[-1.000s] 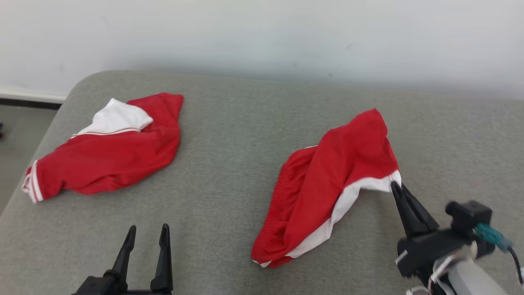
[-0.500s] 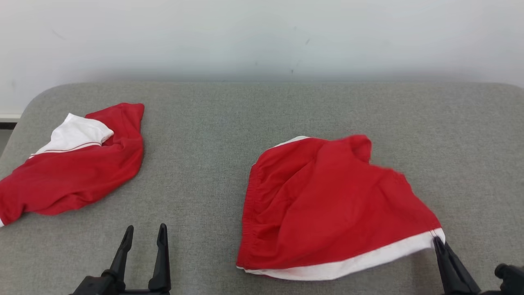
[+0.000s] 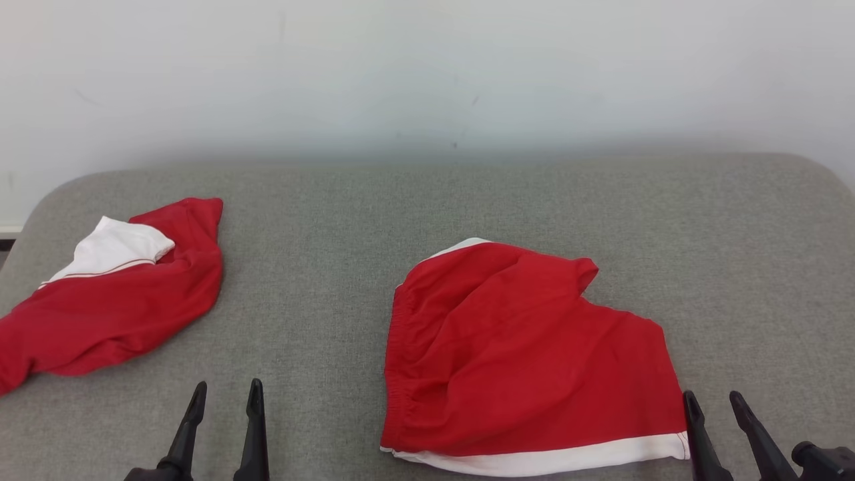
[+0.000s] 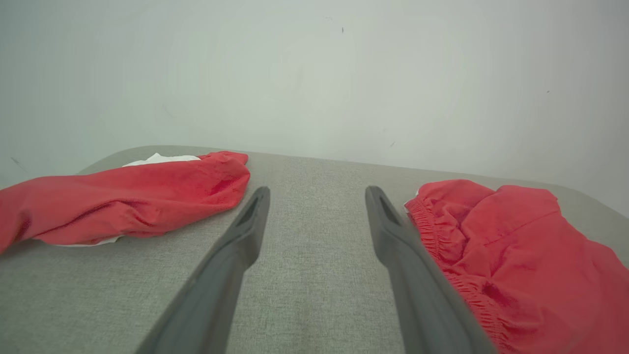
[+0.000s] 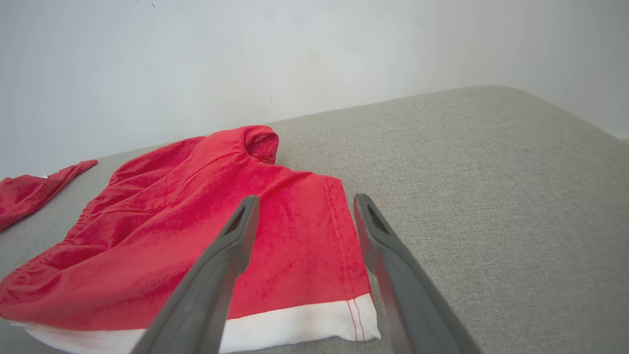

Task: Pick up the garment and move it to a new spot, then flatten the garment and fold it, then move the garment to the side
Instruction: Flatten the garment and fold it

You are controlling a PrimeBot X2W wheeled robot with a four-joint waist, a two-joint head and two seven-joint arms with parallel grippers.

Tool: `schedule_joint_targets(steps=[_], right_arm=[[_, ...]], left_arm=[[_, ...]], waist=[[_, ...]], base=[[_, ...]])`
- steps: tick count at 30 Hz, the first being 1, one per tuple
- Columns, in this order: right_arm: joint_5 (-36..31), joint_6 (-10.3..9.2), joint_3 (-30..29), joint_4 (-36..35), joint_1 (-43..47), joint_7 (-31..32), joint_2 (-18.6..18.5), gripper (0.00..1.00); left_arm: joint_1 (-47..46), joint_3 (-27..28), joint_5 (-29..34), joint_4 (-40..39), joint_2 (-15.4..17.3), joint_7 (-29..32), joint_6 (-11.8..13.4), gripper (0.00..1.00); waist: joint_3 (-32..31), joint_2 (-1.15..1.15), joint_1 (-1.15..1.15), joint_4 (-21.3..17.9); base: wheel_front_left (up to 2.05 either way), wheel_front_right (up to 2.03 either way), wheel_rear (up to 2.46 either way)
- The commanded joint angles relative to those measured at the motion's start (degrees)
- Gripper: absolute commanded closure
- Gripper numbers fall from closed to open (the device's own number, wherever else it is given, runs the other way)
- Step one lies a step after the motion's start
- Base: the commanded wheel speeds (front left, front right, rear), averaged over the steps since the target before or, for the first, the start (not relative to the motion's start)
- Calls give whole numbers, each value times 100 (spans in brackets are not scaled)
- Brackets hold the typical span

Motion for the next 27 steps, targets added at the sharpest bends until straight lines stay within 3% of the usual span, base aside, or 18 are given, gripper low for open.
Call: schedule_joint_targets(steps=[1, 11, 27], right_arm=[[-65, -13, 11, -7, -73, -113, 72, 0], [-355, -13, 113, -101, -175, -612, 142, 0], [-607, -13, 181, -239, -66, -705, 353, 0]], left_arm=[[115, 28, 88, -57, 0, -19, 9, 0], [224, 36, 267, -202, 1, -19, 9, 0], [360, 188, 619, -195, 95, -19, 14, 0]], waist=[[-80, 0, 0, -48], [-178, 0, 0, -60], [-252, 0, 0, 97]], base=[[0, 0, 0], [0, 0, 0], [0, 0, 0]])
